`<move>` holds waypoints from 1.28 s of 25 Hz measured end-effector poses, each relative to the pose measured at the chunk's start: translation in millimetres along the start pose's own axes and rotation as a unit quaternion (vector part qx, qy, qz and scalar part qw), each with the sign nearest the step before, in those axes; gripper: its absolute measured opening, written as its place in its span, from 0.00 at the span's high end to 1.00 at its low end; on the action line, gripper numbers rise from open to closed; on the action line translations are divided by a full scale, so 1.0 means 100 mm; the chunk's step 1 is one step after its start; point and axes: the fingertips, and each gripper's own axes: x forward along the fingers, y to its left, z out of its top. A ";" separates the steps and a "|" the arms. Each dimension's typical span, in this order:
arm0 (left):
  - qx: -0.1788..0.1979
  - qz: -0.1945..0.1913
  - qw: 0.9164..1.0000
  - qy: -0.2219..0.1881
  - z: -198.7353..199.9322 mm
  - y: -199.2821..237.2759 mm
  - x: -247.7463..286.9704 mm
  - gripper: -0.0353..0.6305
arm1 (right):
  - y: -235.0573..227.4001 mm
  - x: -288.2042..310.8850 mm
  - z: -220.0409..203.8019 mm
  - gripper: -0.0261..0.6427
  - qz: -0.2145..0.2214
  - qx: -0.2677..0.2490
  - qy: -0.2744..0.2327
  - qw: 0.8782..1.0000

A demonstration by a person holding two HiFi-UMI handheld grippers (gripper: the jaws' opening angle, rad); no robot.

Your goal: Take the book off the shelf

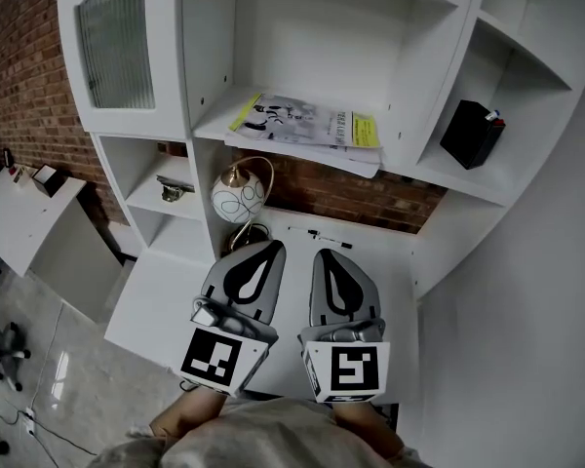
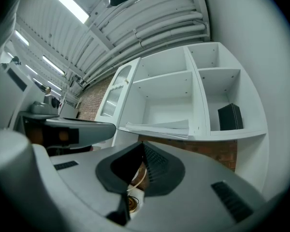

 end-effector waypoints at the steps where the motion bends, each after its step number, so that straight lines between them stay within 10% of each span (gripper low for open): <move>1: -0.008 -0.004 1.000 0.001 -0.01 0.01 0.03 0.94 | -0.01 0.02 0.01 0.93 -0.002 -0.001 -0.001 1.000; 32: 0.023 -0.044 0.999 -0.013 0.15 0.62 0.86 0.94 | -0.31 0.90 0.30 0.93 -0.025 -0.077 -0.018 0.997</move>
